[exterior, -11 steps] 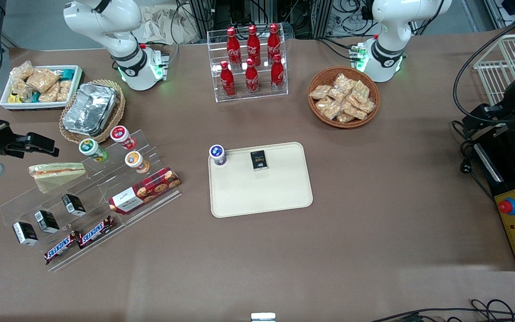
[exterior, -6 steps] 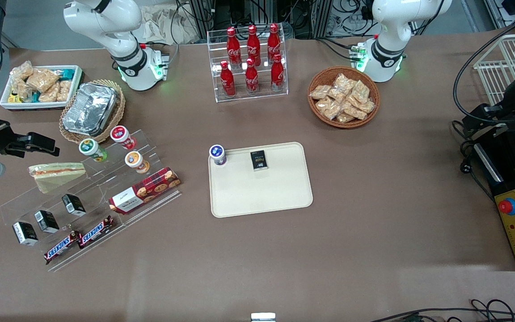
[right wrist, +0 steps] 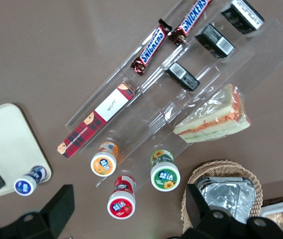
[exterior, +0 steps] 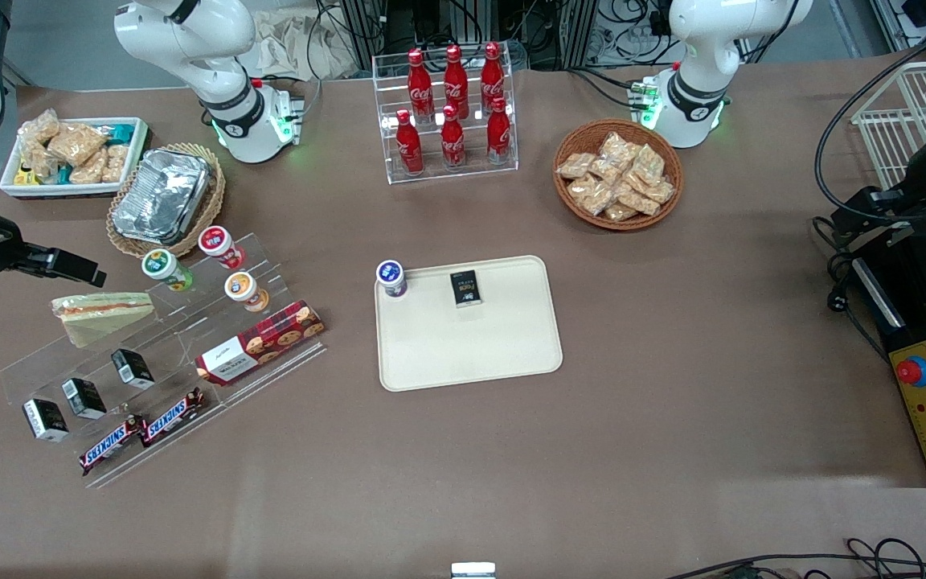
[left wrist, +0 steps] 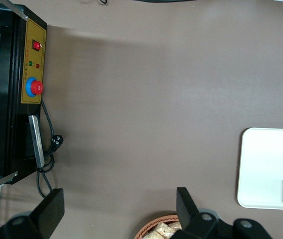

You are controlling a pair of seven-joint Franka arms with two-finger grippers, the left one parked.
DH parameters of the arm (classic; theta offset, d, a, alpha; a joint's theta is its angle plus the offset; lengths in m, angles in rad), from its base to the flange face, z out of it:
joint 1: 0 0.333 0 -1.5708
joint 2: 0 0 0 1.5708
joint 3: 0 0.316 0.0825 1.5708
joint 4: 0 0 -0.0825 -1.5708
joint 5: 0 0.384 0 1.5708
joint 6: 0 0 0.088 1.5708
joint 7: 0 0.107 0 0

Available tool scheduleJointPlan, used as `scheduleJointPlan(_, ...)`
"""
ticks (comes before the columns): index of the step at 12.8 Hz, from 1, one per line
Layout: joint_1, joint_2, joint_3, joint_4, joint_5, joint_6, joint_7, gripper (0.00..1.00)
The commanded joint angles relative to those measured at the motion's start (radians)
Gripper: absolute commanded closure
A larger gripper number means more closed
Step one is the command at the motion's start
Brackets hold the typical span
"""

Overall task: Place sandwich on tray
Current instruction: 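Move the right gripper toward the wrapped sandwich in the acrylic rack, then lower the open right gripper around the wrapped sandwich and close it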

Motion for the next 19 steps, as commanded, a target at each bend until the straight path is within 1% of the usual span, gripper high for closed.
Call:
scheduleJointPlan(1, 0.001, 0.018, -0.001, 0.008, -0.027, -0.007, 0.185, 0.01)
scheduleJointPlan(3, -0.008, 0.022, -0.001, 0.003, -0.038, -0.01, 0.358, 0.01)
scheduleJointPlan(4, -0.006, 0.022, -0.001, -0.006, -0.059, -0.012, 0.433, 0.01)
scheduleJointPlan(5, -0.006, 0.027, -0.001, -0.011, -0.079, -0.014, 0.481, 0.01)
scheduleJointPlan(7, -0.028, 0.034, -0.004, -0.011, -0.084, -0.053, 0.532, 0.01)
scheduleJointPlan(9, -0.054, 0.031, -0.004, -0.026, -0.085, -0.037, 0.601, 0.01)
scheduleJointPlan(11, -0.068, 0.021, -0.004, -0.089, -0.098, 0.014, 0.658, 0.01)
scheduleJointPlan(12, -0.062, 0.004, -0.003, -0.138, -0.136, 0.057, 0.692, 0.01)
scheduleJointPlan(14, -0.072, -0.06, -0.004, -0.281, -0.142, 0.188, 0.767, 0.01)
scheduleJointPlan(15, -0.103, -0.088, -0.007, -0.349, -0.142, 0.259, 0.807, 0.01)
scheduleJointPlan(17, -0.111, -0.096, -0.009, -0.422, -0.147, 0.351, 0.822, 0.01)
scheduleJointPlan(19, -0.139, -0.096, -0.01, -0.465, -0.164, 0.396, 0.827, 0.01)
